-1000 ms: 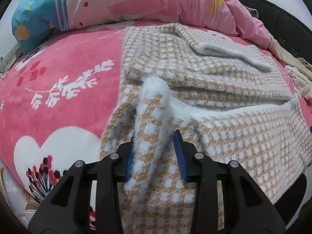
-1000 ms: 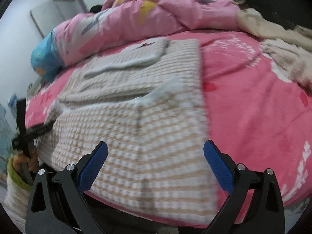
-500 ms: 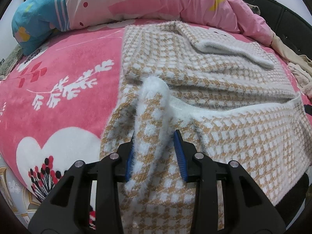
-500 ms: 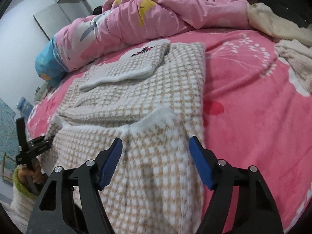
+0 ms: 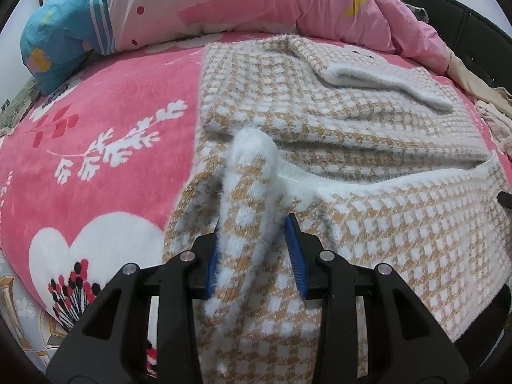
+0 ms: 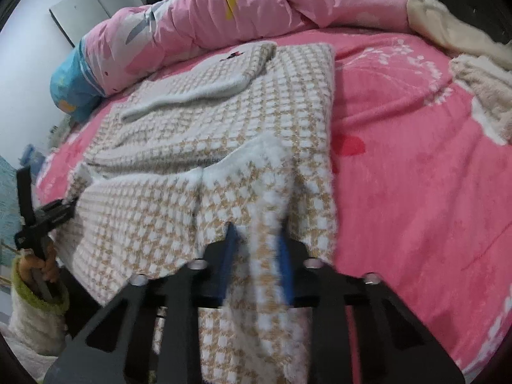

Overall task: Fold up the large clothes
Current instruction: 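Grasp the coat edge with the right tool while the left tool lifts the hem, then lift the coat with both tools and fold it over onto itself, then lay the folded coat flat on the bed and open both tools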

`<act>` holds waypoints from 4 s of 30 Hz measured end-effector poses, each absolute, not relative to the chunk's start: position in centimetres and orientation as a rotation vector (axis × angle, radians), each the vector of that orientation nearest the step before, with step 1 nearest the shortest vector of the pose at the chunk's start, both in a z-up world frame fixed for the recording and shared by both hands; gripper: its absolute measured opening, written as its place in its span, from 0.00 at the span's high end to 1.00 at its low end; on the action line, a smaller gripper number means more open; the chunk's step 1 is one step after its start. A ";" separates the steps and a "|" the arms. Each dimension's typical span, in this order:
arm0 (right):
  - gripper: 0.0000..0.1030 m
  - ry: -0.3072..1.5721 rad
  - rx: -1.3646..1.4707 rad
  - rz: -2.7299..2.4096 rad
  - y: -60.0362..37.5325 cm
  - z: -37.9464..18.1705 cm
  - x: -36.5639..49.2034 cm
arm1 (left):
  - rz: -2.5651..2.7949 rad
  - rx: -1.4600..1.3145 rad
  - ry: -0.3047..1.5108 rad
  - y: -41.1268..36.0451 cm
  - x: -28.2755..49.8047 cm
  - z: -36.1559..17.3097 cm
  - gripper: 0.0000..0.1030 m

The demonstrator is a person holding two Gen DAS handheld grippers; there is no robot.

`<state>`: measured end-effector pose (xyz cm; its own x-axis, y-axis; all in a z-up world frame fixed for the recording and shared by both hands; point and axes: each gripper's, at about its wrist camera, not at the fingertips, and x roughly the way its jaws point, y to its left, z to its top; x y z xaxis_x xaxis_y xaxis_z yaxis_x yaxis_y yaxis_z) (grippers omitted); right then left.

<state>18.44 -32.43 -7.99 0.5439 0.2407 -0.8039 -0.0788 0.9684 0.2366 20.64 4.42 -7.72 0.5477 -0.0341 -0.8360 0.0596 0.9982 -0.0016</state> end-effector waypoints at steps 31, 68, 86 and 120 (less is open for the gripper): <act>0.93 0.540 0.025 0.079 -32.0 8.2 25.7 | -0.116 0.104 0.527 4.0 26.1 10.3 0.94; 0.44 0.956 0.539 0.225 -40.5 -7.8 44.4 | -0.069 -0.179 0.970 10.3 45.8 -4.4 0.45; 0.32 0.981 0.200 0.173 -33.0 -7.9 28.4 | -0.126 0.003 0.962 7.9 30.4 -5.3 0.33; 0.19 0.892 -0.116 0.022 -22.7 -8.5 21.4 | -0.169 0.167 0.842 -1.0 21.5 -5.7 0.35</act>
<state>21.45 -22.70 -8.49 0.6278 -0.0288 -0.7778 -0.0678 0.9935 -0.0915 21.47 -0.98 -5.72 0.6543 -0.0825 -0.7518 0.2145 0.9734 0.0799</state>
